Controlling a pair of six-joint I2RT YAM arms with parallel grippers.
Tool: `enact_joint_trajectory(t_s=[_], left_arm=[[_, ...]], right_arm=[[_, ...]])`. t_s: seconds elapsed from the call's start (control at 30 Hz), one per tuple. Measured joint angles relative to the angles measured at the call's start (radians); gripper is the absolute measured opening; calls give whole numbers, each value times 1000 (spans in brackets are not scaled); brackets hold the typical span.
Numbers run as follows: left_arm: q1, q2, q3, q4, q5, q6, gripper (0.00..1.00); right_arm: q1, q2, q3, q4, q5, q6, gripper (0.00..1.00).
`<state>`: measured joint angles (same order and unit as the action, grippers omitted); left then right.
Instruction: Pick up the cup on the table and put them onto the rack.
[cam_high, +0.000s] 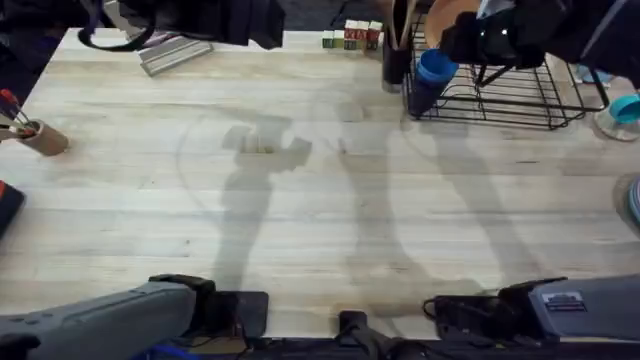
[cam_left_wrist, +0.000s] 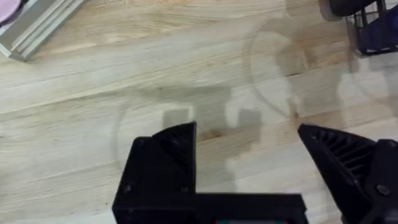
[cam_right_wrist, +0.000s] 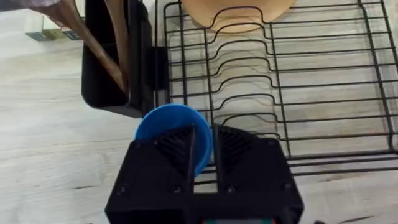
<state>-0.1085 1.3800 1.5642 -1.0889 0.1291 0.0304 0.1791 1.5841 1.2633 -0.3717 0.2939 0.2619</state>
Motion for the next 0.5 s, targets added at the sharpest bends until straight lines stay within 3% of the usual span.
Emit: enact_joint_trajectory(t_s=[0.1, 0.2, 0.37, 0.4, 0.5], left_arm=[[0, 0, 0, 0, 0, 0, 995], [0, 0, 0, 0, 0, 0, 995], [0, 0, 0, 9, 0, 0, 994], [0, 0, 0, 10, 0, 0, 994], [0, 0, 0, 11, 0, 0, 994]], right_arm=[[0, 0, 0, 0, 0, 0, 201], [0, -3, 0, 1, 0, 2, 306], [0, -66, 0, -11, 0, -2, 398], [0, -158, 0, -49, 0, -15, 464], [0, -271, 0, -113, 0, -27, 855]])
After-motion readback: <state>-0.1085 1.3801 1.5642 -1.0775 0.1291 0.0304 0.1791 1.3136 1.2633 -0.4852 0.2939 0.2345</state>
